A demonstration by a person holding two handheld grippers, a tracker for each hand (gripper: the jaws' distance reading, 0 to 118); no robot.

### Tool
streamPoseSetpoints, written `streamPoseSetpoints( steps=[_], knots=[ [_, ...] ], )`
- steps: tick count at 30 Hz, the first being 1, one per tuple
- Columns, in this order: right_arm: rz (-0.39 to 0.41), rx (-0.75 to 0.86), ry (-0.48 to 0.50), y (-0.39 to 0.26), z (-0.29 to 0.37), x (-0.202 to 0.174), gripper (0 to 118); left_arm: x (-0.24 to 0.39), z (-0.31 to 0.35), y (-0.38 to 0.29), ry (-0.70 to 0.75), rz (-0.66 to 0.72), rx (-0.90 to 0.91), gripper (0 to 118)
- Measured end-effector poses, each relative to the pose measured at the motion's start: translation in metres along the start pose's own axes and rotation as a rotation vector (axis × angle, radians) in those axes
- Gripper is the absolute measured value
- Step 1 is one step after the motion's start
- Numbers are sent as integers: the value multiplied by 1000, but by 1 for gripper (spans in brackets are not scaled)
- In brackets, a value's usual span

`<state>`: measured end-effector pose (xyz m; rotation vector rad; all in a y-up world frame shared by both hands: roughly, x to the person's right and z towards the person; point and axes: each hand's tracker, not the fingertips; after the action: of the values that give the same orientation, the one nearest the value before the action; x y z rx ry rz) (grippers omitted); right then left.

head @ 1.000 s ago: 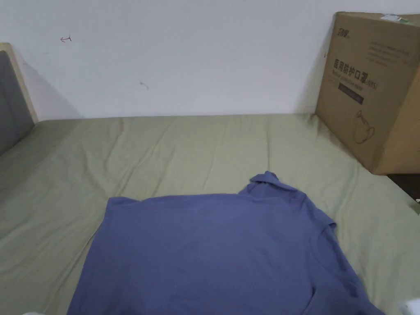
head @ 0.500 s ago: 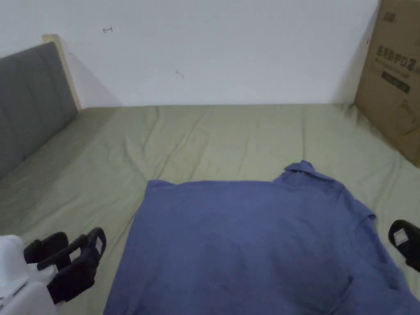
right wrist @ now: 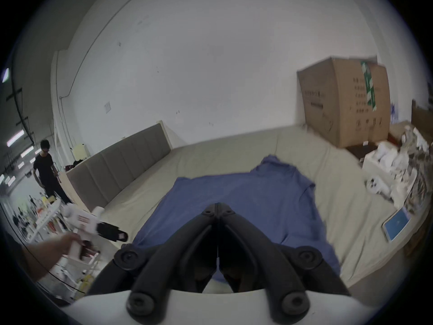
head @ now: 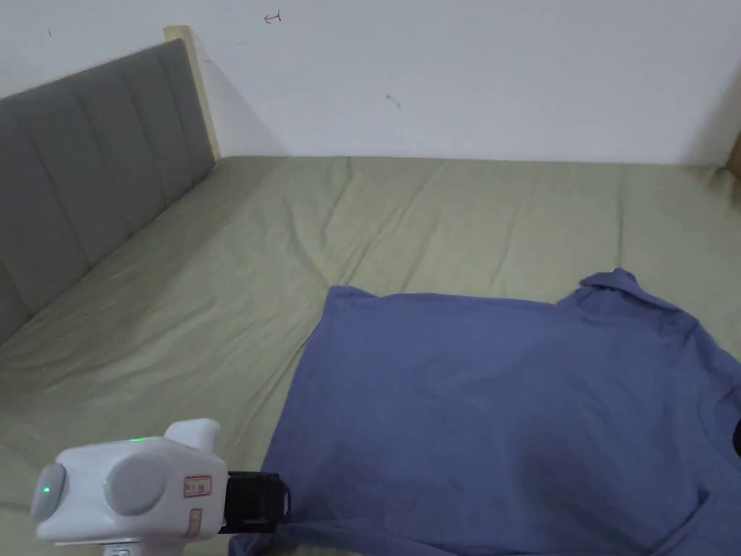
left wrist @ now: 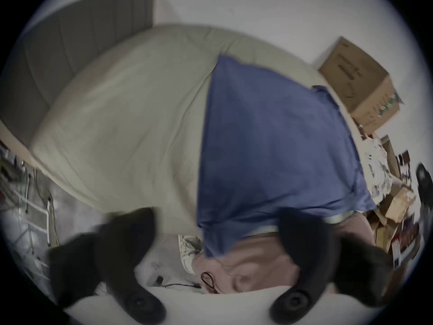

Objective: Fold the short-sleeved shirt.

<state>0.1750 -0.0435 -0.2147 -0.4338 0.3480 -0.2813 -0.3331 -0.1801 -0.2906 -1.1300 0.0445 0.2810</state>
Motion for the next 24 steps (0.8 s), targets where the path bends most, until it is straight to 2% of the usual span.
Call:
streamPoseSetpoints(
  steps=[1,3,4,5,6,8,9,10,11,12,13,14,15,16,20,21,22,23,24],
  knots=[
    [-30,-21,-1,-2,-3,5,0,-2,-12,1,11,-16,16,110],
    [-83,-44,-3,-6,-4,10,0,-1,-38,-5,98,-46,-47,110],
    [-102,-52,-5,-7,-4,13,0,1,-51,-11,111,-95,-103,114],
    [-111,-55,-12,-7,-4,15,0,10,-51,-18,112,-181,-73,116],
    [-123,-59,-23,-7,-4,19,0,19,-45,-20,150,-191,-11,116],
    [-136,-68,-58,-8,-3,25,0,16,-41,-17,162,-108,-41,115],
    [-149,-67,-88,-16,-4,51,0,17,-39,-18,157,-110,-37,109],
    [-157,-67,-111,-18,-3,59,0,22,-34,-22,166,-110,-16,101],
    [-162,-68,-132,-19,-1,66,0,28,-27,-27,166,-129,20,86],
    [-164,-69,-150,-20,0,73,0,28,-18,-30,149,-167,53,50],
    [-167,-83,-172,-23,0,80,0,34,-10,-34,127,-196,83,26],
    [-169,-103,-195,-25,0,88,0,38,-6,-38,67,-195,88,12],
    [-172,-140,-226,-27,-2,99,0,42,-6,-40,-25,-167,75,12],
    [-183,-181,-250,-29,-4,110,0,41,-6,-43,-29,-144,62,2],
    [-268,-297,-317,-38,-13,159,0,45,-6,-38,-3,-161,59,2],
    [-315,-369,-326,-40,-20,176,8,44,-4,-36,-25,-132,56,2],
    [-329,-441,-343,-43,-27,189,38,45,0,-35,-55,-110,57,2],
    [-348,-492,-406,-49,-35,198,84,46,3,-34,-72,-102,63,2],
    [-351,-638,-403,-57,-48,211,115,47,7,-32,-76,-100,68,2]
  ],
)
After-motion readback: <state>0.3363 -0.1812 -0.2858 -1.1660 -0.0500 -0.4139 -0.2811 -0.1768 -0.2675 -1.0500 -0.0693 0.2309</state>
